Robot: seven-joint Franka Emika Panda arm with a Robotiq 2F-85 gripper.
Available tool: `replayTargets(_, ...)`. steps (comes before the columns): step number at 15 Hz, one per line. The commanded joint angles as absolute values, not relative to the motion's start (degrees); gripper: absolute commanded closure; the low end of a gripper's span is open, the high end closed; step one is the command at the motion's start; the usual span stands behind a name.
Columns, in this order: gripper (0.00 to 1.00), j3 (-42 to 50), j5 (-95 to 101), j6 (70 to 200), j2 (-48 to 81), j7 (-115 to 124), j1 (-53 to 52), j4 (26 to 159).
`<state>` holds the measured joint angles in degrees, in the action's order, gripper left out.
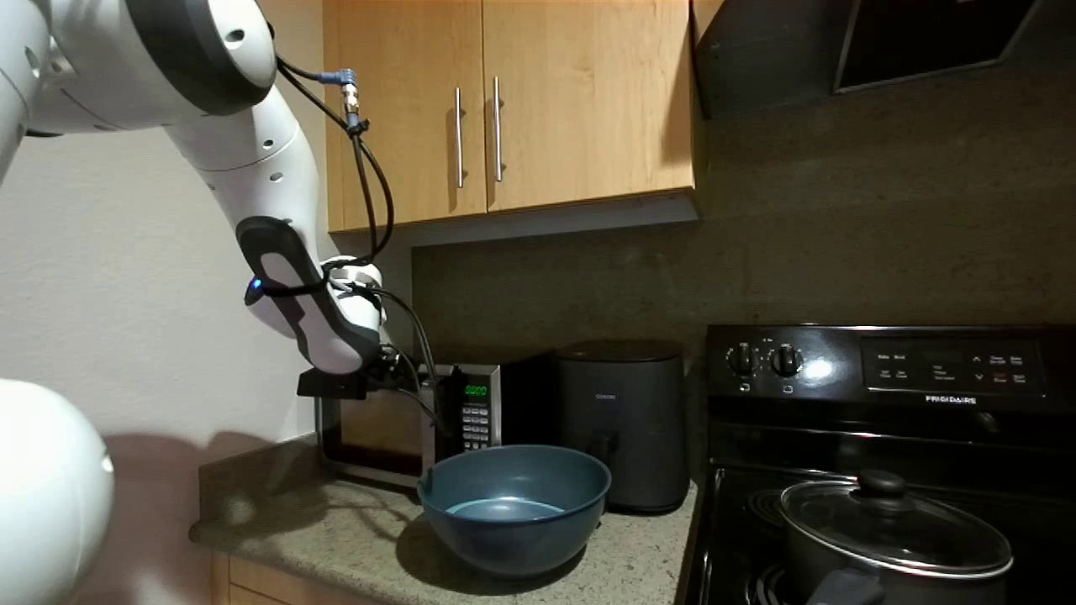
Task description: Close the microwave door, then open it
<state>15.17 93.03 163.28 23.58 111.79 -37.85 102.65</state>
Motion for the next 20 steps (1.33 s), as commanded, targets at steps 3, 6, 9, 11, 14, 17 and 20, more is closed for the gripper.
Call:
replayTargets(3, 0.0, 16.5, 102.4, 153.6, 26.5, 122.9, -40.5, 99.0)
replayTargets(6, 0.0, 16.2, 106.9, 147.1, 27.8, 128.5, -41.6, 98.8)
replayTargets(9, 0.0, 6.5, 108.7, 139.7, 28.1, 128.7, -34.4, 98.6)
replayTargets(11, 0.0, 2.4, 109.7, 135.0, 28.9, 128.9, -31.6, 98.2)
replayTargets(14, 0.0, -3.7, 109.7, 128.6, 31.0, 127.9, -26.8, 96.4)
replayTargets(17, 0.0, -7.4, 107.7, 124.4, 33.0, 126.1, -23.9, 94.0)
replayTargets(20, 0.0, -9.9, 105.0, 122.8, 33.9, 125.2, -22.3, 92.4)
